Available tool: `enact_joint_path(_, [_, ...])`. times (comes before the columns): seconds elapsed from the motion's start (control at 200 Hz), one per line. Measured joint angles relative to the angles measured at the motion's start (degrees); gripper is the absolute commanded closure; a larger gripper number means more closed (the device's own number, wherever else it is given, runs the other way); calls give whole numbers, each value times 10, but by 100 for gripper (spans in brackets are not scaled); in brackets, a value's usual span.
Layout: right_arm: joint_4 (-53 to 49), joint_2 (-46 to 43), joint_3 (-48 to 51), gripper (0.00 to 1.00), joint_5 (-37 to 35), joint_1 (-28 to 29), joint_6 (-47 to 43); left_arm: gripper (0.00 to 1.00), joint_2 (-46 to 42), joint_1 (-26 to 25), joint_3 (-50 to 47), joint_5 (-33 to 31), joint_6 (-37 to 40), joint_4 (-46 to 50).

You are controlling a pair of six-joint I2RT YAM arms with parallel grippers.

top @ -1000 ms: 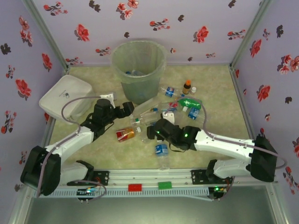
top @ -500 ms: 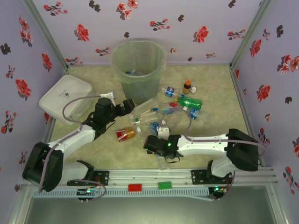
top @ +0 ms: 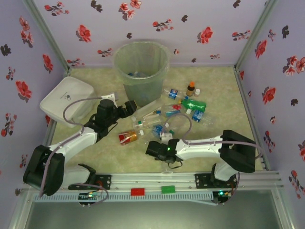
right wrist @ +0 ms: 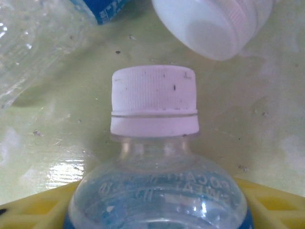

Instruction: Put the plastic bottles in the bin

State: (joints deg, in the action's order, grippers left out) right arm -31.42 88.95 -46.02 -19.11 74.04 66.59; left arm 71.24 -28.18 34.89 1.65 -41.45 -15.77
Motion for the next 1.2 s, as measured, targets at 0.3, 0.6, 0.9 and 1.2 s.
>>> enact_joint_path(0.3, [-3,-67,-3,51,-10,0,-22,0,-20,0,0,-4,2,7])
enact_joint_path(0.6, [18,-177,-77,52,-19,-96,-161,0,-37,6,7,-5,33,69])
enact_joint_path(0.9, [124,-142,-210,52,20,-255,-364,0,-39,8,3,-5,43,76])
enact_joint_path(1.2, [224,23,-470,51,104,-343,-506,0,-41,11,-9,-12,46,70])
